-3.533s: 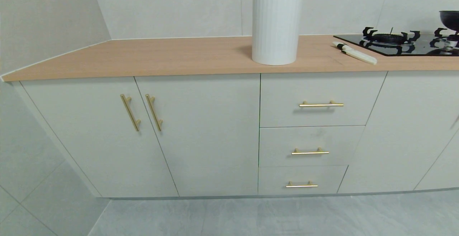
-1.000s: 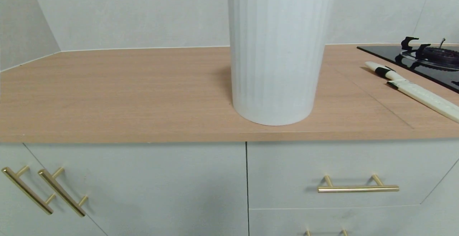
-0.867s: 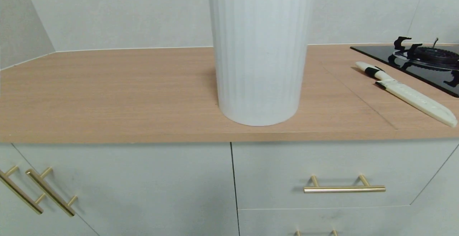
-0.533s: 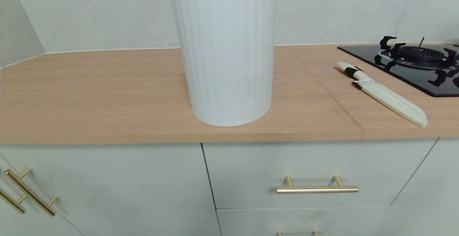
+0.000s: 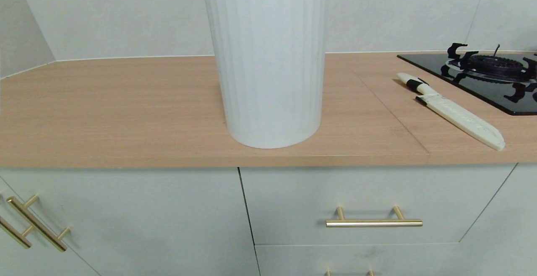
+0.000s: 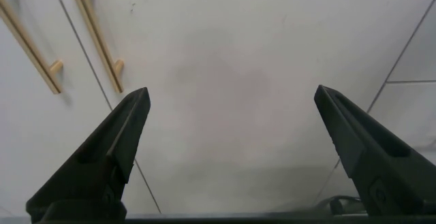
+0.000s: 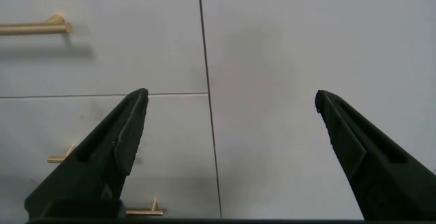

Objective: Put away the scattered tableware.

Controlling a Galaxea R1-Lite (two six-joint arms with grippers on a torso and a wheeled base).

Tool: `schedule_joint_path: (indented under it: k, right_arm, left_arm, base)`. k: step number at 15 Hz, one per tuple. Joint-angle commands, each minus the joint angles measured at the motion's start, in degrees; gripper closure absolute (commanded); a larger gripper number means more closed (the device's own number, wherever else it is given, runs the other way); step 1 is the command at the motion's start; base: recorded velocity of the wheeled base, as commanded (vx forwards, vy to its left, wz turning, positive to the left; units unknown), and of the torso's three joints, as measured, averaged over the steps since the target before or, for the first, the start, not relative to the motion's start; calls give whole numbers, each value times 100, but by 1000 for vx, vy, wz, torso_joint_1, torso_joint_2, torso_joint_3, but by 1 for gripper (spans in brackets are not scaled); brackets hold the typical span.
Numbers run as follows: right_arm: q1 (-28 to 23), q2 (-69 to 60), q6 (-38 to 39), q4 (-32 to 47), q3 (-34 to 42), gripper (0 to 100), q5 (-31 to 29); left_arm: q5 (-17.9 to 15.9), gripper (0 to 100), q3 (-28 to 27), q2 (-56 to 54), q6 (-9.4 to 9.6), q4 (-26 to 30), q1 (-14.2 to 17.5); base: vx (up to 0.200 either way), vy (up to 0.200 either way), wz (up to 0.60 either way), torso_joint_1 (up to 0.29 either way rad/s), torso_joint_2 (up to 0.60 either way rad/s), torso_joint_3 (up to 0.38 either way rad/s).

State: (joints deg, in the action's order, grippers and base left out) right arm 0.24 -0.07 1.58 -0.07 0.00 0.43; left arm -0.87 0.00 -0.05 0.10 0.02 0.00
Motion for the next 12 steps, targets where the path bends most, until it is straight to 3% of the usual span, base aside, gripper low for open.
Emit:
schedule_joint_path:
  k: [1, 12]
  right_arm:
    - [2, 7, 0, -1, 0, 0, 1]
    - [2, 7, -18, -1, 0, 0, 1]
  left_arm:
    - [-1, 0, 0, 5, -1, -2, 0]
    - [-1, 0, 0, 5, -1, -2, 0]
  base:
    - [0, 0, 0, 0, 0, 0]
    - [0, 0, 0, 4, -29, -20]
